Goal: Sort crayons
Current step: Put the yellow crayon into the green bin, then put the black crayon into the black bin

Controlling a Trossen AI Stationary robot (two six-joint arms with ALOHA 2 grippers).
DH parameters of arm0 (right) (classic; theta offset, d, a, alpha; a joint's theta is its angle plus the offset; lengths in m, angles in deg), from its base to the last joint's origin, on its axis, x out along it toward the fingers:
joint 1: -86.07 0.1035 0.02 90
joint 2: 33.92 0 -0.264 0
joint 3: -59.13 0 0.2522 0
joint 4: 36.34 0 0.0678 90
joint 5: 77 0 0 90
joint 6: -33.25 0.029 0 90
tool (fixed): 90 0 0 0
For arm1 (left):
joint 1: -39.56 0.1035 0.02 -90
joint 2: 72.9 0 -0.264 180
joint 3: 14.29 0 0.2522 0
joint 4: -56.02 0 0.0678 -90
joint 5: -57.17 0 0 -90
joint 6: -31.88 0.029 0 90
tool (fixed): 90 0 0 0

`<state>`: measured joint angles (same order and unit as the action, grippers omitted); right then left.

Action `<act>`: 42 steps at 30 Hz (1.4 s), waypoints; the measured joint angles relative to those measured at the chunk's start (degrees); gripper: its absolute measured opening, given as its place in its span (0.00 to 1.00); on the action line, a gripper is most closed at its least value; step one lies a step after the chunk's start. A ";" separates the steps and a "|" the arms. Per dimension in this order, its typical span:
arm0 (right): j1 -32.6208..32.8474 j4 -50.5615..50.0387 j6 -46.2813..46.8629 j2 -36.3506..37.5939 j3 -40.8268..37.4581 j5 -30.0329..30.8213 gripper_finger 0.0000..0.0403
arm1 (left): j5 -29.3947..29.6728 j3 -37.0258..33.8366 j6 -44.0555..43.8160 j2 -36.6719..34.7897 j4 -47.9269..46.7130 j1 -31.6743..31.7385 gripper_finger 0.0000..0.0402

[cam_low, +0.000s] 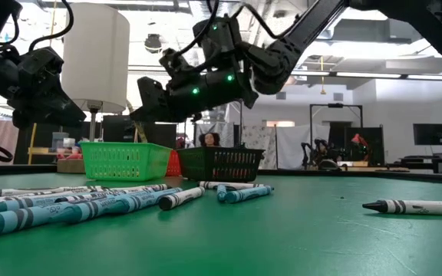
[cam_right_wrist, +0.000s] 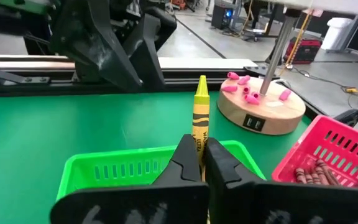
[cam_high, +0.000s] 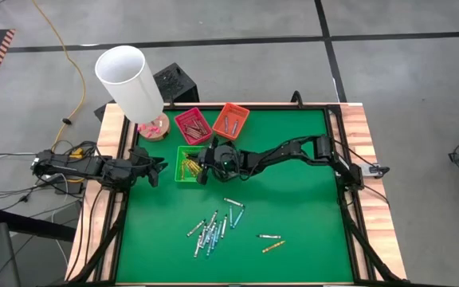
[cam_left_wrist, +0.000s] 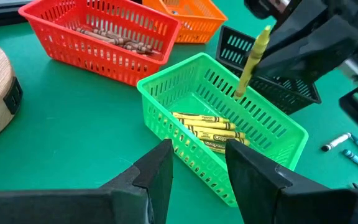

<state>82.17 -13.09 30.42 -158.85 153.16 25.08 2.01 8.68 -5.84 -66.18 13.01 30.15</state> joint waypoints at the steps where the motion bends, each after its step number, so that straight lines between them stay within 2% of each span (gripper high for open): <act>1: -0.02 -0.11 0.00 -0.08 0.09 0.00 0.00 | 0.04 0.00 0.00 0.00 -0.01 -0.01 0.34; 12: -1.17 -2.47 3.18 -0.04 0.14 0.02 0.01 | 0.00 -0.02 0.00 0.00 0.00 0.01 0.34; 24: -1.64 -4.00 4.52 -0.04 0.14 0.02 0.13 | 0.00 0.00 0.00 0.00 -0.01 0.00 0.34; 31: -1.61 -3.10 3.94 0.03 0.14 0.02 0.16 | 0.00 0.00 0.00 0.00 -0.01 -0.01 0.34; 38: 0.06 -2.03 -1.82 4.14 0.14 0.00 0.17 | 0.00 -0.01 0.00 0.00 -0.01 0.00 0.34; 42: 1.37 -6.55 -3.67 8.31 0.14 -0.03 0.17 | -0.03 -0.02 0.00 0.01 0.00 -0.01 0.34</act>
<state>83.54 -19.64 26.75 -150.54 153.29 25.05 1.98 8.66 -5.83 -66.18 13.01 30.15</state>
